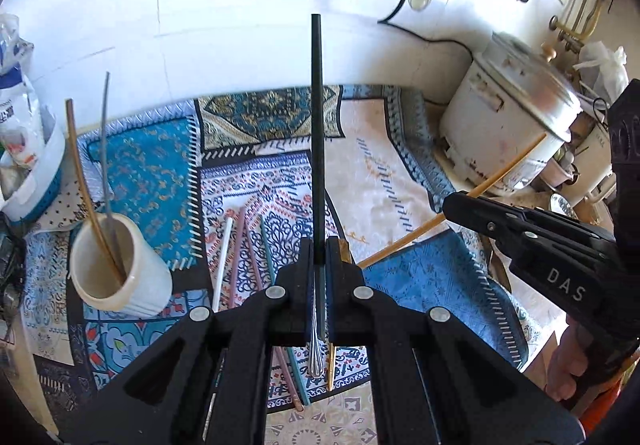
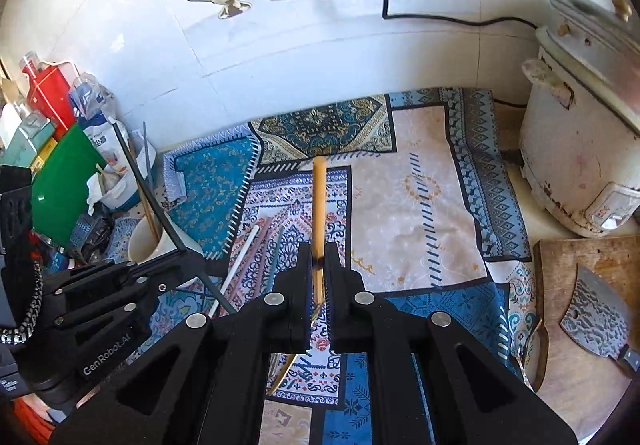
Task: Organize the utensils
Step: 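Carry both chopsticks to the white cup, drop them in, open both tools, then move both tools back over the fork and gold spoon on the mat, then grasp the gold spoon with the right tool while the left tool grasps the silver fork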
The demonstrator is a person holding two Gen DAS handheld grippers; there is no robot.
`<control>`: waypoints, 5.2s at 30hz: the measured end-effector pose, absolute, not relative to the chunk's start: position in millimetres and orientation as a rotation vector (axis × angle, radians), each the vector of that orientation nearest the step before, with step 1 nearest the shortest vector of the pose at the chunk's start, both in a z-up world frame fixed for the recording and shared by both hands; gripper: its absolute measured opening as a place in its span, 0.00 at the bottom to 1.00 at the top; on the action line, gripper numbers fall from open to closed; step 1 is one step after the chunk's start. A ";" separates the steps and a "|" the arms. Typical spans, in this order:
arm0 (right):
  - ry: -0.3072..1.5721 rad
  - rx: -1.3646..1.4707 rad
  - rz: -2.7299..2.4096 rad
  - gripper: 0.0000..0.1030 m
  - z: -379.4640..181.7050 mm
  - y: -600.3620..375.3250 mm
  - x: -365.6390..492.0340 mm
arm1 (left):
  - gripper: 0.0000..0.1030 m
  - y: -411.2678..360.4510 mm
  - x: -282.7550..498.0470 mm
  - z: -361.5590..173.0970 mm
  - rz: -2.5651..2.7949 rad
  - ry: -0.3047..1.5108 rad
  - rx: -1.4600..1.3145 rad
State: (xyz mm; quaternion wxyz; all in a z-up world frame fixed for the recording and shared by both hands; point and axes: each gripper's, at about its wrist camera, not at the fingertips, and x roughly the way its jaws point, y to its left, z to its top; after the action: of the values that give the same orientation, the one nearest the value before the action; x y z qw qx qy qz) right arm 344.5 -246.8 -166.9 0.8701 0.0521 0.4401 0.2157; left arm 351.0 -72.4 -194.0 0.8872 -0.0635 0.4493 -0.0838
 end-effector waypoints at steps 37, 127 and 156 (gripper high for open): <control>0.766 -0.001 0.672 0.05 -92.0 -58.4 336.0 | 0.03 115.8 341.2 -135.9 0.014 0.775 -0.198; 1.263 -0.143 0.398 0.37 -306.7 -197.4 381.7 | 0.42 -6.1 324.7 -301.5 0.084 1.212 -0.242; 1.232 -0.107 0.442 0.04 -305.1 -204.8 395.6 | 0.42 -67.7 380.6 -318.2 -0.077 1.265 -0.180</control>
State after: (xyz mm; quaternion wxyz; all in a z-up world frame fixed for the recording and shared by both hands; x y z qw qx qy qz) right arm 395.6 -204.8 -305.1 0.7920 -0.0499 0.5727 0.2056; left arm 380.6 -67.7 -318.2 0.8022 -0.0841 0.5900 -0.0360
